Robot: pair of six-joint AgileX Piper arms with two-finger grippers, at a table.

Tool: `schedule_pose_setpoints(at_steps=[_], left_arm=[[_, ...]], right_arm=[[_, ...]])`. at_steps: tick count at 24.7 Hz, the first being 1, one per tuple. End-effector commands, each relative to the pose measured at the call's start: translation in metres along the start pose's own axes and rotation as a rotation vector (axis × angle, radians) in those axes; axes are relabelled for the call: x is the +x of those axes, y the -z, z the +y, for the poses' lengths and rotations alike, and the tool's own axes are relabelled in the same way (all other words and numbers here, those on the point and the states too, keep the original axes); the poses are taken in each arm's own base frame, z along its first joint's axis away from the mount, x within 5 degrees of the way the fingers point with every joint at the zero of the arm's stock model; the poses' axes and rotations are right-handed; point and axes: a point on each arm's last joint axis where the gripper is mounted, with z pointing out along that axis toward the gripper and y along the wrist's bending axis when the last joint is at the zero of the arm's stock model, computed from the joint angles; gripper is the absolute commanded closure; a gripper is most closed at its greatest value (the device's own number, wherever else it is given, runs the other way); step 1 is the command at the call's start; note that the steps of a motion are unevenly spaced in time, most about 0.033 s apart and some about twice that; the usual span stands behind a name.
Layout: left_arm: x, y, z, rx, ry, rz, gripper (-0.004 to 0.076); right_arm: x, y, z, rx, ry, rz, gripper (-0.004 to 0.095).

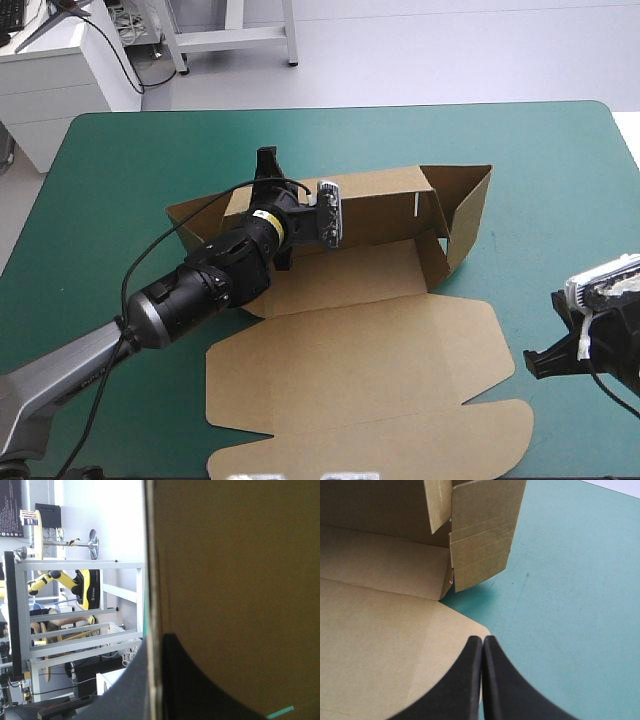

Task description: Fold the box

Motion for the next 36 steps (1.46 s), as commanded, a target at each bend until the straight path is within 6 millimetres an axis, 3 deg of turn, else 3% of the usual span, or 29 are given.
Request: schedule_pose_setpoints(at_steps=[1, 11, 15, 17, 22, 23, 27, 36], left_arm=[[0.0, 0.018, 0.01, -0.089, -0.038, -0.082, 0.0732], [0.01, 0.004, -0.03, -0.035, -0.068, -0.08, 0.0732], [0.014, 0.0, -0.044, 0.008, -0.047, -0.07, 0.0732], [0.014, 0.0, -0.045, 0.008, -0.006, -0.068, 0.0732], [0.013, 0.0, -0.045, 0.009, 0.019, -0.084, 0.0732], [0.013, 0.0, -0.045, 0.009, 0.019, -0.084, 0.0732], [0.013, 0.0, -0.045, 0.011, 0.064, -0.084, 0.0732], [0.014, 0.0, -0.045, 0.011, 0.064, -0.073, 0.0732]], right_arm=[[-0.012, 0.006, -0.003, 0.025, -0.006, -0.087, 0.0927], [-0.014, 0.007, -0.003, 0.029, -0.006, -0.113, 0.0922], [-0.02, 0.008, -0.004, 0.038, -0.006, -0.179, 0.0828], [-0.027, 0.011, -0.005, 0.043, -0.005, -0.218, 0.0717], [-0.057, 0.009, -0.009, 0.049, -0.005, -0.258, 0.0231], [-0.062, 0.008, -0.01, 0.049, -0.005, -0.261, 0.021], [-0.1, -0.022, -0.018, 0.067, -0.049, -0.218, 0.0175], [-0.147, -0.103, -0.027, 0.056, -0.093, -0.092, 0.0176]])
